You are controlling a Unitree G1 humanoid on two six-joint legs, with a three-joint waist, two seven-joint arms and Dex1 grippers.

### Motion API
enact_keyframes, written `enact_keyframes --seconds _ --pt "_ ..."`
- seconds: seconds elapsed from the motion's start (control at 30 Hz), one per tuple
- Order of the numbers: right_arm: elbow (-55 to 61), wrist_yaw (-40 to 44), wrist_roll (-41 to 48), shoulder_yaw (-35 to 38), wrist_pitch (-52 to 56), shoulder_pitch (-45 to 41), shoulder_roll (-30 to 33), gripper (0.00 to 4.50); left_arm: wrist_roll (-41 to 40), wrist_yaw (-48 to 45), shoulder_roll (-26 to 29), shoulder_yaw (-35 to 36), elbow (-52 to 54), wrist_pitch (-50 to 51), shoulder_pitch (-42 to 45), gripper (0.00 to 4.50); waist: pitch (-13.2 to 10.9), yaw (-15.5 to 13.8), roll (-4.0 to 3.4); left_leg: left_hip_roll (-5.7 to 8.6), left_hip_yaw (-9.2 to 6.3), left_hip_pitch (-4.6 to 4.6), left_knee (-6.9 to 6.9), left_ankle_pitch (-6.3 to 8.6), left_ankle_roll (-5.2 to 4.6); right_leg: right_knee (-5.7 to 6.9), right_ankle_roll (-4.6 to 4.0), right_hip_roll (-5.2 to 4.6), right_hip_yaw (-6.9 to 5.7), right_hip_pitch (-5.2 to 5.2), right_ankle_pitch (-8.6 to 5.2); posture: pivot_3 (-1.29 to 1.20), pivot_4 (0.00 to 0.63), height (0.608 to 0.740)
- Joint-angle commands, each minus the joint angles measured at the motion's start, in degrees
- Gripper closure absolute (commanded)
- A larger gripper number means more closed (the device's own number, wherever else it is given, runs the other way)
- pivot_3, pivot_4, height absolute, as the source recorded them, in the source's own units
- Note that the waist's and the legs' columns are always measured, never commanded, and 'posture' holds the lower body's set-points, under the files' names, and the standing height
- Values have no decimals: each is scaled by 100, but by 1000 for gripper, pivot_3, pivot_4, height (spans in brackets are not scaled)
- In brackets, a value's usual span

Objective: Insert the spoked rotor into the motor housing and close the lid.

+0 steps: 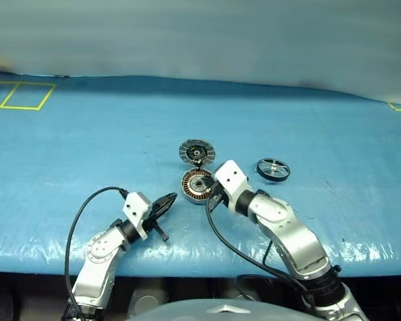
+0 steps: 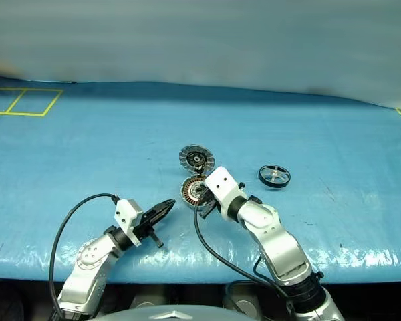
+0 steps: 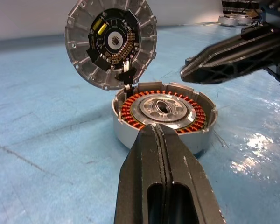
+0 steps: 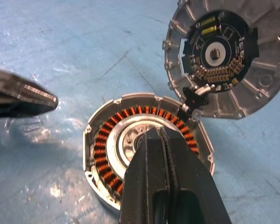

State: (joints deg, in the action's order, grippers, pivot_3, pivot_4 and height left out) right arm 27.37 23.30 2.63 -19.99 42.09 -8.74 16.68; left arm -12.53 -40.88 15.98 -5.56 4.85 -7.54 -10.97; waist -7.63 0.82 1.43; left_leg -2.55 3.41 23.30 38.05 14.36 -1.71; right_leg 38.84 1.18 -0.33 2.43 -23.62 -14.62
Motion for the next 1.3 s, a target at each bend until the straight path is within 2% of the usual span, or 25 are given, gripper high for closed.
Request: enact_keyframes --seconds 0.03,0.27,0.37,1.0,1.3 --pt "-105 -143 -99 -74 108 -200 -111 4476 -178 -47 -83 68 -95 -382 -79 4500 0 -6 0 1 0 2 0 0 0 -2 0 -1 -2 -1 0 0 150 740" --pt "-549 -280 -180 -144 19 -275 -258 4476 -45 6 -211 18 -486 -966 -132 4500 0 -1 1 5 2 9 0 2 -4 -4 4 -2 -9 -7 3 0 150 740" --pt "-584 -265 -174 -146 -4 -237 -262 4476 -49 67 -285 -43 -455 -936 -172 4500 0 3 0 3 1 9 0 2 -3 -4 24 1 -9 -8 15 0 150 740" --pt "-890 -174 -172 -322 -215 -234 -478 4476 -6 306 -220 -255 53 -517 -202 4500 0 62 -1 0 1 9 -2 2 -3 -4 26 2 -11 -9 15 0 150 740" --pt "-630 132 -167 -485 -252 -207 -230 4476 12 354 -196 -282 52 -442 -234 4500 0 76 -1 -1 2 9 -3 2 -3 -4 27 1 -11 -11 13 0 150 740"
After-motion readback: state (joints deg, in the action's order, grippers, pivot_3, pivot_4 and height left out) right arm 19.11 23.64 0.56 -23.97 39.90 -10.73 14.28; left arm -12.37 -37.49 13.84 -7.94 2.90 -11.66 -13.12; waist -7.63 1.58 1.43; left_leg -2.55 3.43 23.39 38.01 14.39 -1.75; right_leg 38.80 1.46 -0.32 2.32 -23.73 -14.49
